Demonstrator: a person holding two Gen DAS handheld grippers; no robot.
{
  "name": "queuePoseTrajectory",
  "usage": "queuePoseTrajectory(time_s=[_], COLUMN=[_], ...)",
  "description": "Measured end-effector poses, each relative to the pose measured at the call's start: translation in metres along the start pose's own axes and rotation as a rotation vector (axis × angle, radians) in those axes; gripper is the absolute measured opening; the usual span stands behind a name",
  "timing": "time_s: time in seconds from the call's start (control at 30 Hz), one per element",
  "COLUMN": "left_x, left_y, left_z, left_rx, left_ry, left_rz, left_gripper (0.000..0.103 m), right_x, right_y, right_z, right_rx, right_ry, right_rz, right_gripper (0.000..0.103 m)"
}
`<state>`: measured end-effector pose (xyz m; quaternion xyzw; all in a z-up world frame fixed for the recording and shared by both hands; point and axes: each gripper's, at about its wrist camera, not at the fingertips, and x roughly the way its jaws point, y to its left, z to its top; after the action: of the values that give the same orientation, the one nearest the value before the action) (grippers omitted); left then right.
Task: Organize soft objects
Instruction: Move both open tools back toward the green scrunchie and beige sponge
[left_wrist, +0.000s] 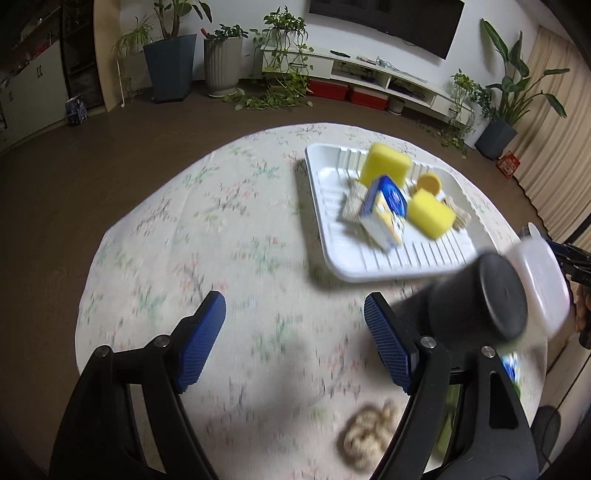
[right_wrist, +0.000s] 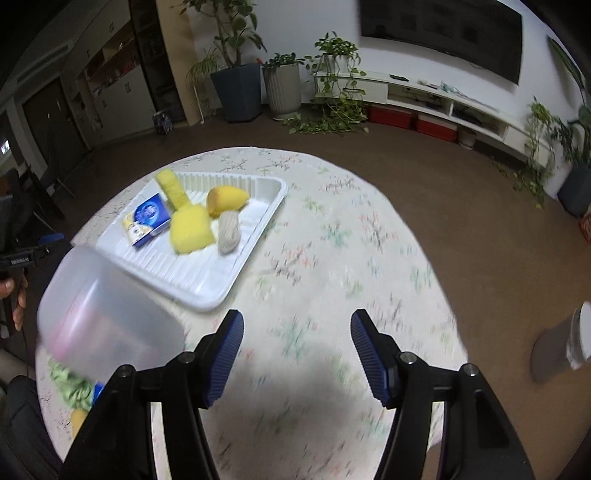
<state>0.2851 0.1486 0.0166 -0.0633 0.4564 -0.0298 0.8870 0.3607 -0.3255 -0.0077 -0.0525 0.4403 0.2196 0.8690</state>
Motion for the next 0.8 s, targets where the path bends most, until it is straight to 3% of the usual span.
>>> queuePoseTrajectory(time_s=[0.43, 0.8], left_x=[-0.041, -0.064], left_y=[-0.019, -0.054], left_z=[-0.084, -0.145], left_rx=[-0.018, -0.002], left_ry=[-0.001, 0.009], left_rz=[-0.051, -0.104], left_gripper=[0.078, 0.079], right_x=[-0.034, -0.056], right_y=[0.035, 0.110], right_z=[-0.092, -0.141], right_rx=[0.076, 0.067], right_ry=[-0.005, -0.012], right_rz=[0.060, 0.150], right_gripper=[0.068, 0.080])
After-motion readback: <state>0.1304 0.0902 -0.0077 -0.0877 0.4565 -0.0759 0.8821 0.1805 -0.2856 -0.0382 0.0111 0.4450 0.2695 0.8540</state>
